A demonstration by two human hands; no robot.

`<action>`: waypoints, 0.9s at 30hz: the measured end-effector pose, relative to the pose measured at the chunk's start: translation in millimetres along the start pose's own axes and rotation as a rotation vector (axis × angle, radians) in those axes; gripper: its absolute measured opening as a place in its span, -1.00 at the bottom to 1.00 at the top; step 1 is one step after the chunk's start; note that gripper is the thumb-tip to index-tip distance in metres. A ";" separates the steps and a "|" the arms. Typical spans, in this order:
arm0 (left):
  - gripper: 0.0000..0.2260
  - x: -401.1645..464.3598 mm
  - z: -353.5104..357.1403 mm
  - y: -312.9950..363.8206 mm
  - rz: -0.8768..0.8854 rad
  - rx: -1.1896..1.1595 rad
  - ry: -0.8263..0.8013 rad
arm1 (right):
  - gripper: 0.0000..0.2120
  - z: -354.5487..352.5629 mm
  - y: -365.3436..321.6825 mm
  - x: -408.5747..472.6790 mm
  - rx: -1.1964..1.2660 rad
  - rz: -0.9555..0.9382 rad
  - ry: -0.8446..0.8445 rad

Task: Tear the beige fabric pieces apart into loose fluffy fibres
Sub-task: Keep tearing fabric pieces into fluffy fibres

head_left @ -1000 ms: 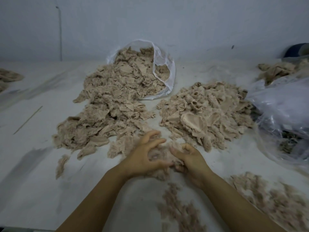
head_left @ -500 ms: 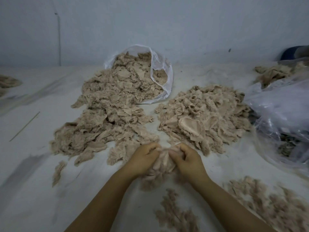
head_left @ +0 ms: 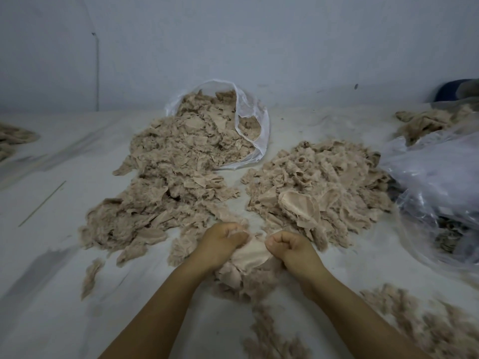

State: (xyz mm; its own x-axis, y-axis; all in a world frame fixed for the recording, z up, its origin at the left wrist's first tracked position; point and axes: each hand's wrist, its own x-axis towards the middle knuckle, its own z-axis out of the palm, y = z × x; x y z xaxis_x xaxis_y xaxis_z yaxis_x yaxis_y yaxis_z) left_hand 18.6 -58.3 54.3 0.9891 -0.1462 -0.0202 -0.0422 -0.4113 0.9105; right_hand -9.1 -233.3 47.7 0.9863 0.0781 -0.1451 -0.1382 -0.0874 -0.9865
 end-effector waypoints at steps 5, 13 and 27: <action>-0.74 4.2 8.2 -3.3 0.024 0.023 -0.024 | -0.83 4.3 -1.9 -5.4 -0.050 -0.016 -0.088; -0.72 8.7 4.4 -6.3 -0.097 -0.106 0.275 | -0.77 0.1 -4.9 -12.1 0.139 -0.014 -0.070; -0.72 1.0 13.6 6.1 0.235 0.084 -0.020 | -0.77 7.5 -3.7 -12.1 0.170 -0.005 -0.055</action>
State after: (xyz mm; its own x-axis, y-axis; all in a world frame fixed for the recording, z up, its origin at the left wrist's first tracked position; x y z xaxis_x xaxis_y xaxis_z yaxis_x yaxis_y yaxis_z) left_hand 17.4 -73.3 54.2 0.9479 -0.2637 0.1790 -0.2828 -0.4370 0.8538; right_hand -21.1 -226.5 52.5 0.9814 0.1325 -0.1390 -0.1507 0.0825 -0.9851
